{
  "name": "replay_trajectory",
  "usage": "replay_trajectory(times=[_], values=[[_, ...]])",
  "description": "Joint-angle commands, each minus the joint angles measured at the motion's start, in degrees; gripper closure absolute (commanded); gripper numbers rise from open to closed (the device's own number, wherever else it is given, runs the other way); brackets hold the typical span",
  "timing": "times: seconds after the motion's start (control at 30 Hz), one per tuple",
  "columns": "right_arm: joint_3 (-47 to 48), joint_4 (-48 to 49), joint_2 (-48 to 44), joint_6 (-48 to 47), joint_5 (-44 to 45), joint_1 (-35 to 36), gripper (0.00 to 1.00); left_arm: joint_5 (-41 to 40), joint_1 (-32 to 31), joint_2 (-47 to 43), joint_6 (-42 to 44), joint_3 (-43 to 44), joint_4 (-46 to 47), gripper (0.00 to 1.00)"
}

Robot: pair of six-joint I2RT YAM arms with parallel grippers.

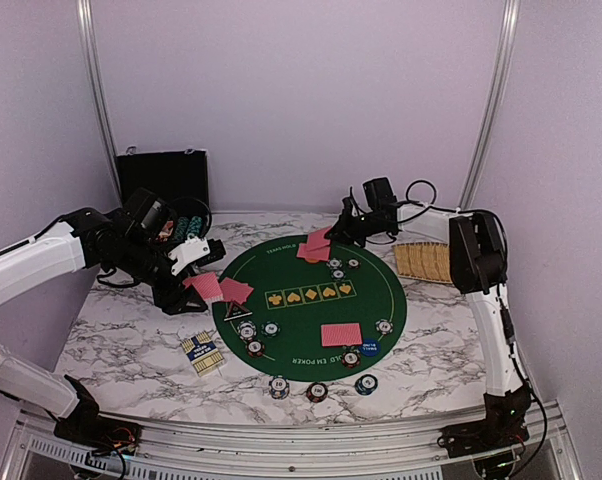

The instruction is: Distribute texas hold em gaming equipment

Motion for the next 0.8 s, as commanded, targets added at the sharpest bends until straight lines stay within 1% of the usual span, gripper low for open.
replay_trajectory(times=[0.0,0.23,0.47,0.63,0.77], values=[[2.05,-2.97,1.35,-2.13,2.68,-0.93,0.95,1.21,0.34,-1.27,-0.55,0.06,0.79,1.0],[2.15,-4.23,1.0,-3.05,3.82,-1.01,0.76,1.43,0.34,-1.27,-0.63,0.12,0.82,1.0],[3.79,-7.8,0.21,-5.74,7.03,-1.01,0.63,1.54,0.34,-1.2,-0.64,0.24,0.82,1.0],[5.88,-11.19,0.56,-7.25,9.62,-1.04,0.57,1.77,0.34,-1.05,-0.64,0.33,0.8,1.0],[7.11,-12.58,1.77,-7.54,9.52,-1.04,0.55,1.75,0.34,-1.15,-0.64,0.33,0.8,1.0]])
